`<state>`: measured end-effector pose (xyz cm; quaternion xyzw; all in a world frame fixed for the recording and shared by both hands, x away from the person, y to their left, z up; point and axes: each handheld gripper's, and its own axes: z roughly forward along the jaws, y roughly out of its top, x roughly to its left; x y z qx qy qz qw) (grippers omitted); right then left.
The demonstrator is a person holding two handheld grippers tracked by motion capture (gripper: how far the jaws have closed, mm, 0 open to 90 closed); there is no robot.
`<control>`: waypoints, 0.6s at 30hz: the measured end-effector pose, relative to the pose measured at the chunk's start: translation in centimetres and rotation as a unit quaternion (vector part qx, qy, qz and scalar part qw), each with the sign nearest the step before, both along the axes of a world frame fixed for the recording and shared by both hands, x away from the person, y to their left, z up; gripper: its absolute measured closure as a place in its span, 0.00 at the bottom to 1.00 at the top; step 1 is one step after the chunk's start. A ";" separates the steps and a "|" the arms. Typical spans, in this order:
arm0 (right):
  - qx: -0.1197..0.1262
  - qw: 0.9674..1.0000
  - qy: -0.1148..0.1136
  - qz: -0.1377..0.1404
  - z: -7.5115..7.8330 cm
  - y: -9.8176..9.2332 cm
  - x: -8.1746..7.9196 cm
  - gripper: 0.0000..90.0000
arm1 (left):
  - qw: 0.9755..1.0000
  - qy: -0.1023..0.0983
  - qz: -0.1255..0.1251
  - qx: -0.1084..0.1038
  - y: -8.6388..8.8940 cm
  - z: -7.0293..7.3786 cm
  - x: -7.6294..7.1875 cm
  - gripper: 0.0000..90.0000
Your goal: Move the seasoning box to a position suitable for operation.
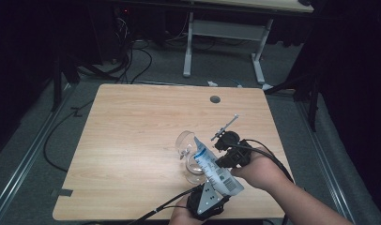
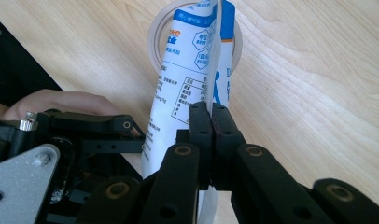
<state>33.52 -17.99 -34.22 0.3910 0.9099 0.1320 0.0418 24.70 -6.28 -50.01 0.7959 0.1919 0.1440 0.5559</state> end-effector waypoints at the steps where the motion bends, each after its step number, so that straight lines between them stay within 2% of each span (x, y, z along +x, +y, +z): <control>1: -0.003 1.000 0.003 -0.002 0.0 0.1 0.0 0.99 | 1.000 0.001 0.000 -0.001 0.0 0.0 0.0 0.64; 8: -0.015 1.000 0.002 0.009 0.2 0.3 0.1 1.00 | 1.000 0.004 -0.002 -0.005 -0.1 0.2 0.0 0.64; 18: -0.019 1.000 -0.001 0.007 0.5 0.6 0.2 1.00 | 1.000 0.007 -0.003 -0.010 0.0 0.6 0.1 0.63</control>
